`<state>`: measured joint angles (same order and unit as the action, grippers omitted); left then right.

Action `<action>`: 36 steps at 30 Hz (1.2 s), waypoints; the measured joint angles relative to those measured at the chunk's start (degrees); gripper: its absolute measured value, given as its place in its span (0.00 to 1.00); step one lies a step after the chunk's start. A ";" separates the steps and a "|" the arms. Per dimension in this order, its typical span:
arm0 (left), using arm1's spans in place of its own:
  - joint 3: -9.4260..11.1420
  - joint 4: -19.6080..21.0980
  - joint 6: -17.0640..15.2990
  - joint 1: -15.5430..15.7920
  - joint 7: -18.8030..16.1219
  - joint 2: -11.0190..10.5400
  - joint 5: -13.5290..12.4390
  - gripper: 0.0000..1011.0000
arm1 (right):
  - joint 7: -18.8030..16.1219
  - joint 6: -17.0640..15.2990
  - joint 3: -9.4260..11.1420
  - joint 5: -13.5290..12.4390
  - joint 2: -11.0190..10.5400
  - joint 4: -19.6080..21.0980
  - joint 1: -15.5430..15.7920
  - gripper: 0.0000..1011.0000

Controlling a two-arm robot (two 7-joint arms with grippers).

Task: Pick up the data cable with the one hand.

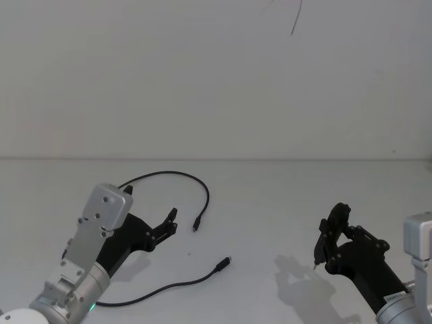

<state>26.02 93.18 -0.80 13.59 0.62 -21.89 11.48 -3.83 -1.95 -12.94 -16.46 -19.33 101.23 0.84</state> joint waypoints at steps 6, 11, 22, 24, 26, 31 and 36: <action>0.00 0.00 0.00 0.00 0.00 0.00 0.00 0.99 | 0.00 0.00 0.00 0.00 0.00 0.00 0.00 0.26; 0.00 0.00 0.00 0.00 0.00 0.00 0.00 0.99 | 0.00 0.00 0.00 0.00 0.00 0.00 0.00 0.26; 0.00 0.00 0.00 -0.01 0.00 0.00 0.00 0.99 | 0.00 0.00 0.00 0.00 0.00 0.00 0.00 0.26; 0.00 0.00 0.00 0.00 0.00 0.00 0.00 0.99 | 0.00 0.00 0.00 0.00 0.00 0.00 0.00 0.26; 0.00 0.00 0.00 -0.01 0.00 0.00 0.00 0.99 | 0.00 0.00 0.00 0.00 0.00 0.00 0.00 0.26; 0.00 0.00 0.00 0.00 0.00 0.00 0.00 0.99 | 0.00 0.00 0.00 0.00 0.00 0.00 0.00 0.26; 0.00 0.00 0.00 0.00 0.00 0.00 0.00 0.99 | 0.00 0.00 0.00 0.00 0.00 0.00 0.00 0.26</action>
<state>26.02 93.18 -0.80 13.59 0.63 -21.90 11.48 -3.83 -1.95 -12.94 -16.46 -19.33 101.23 0.84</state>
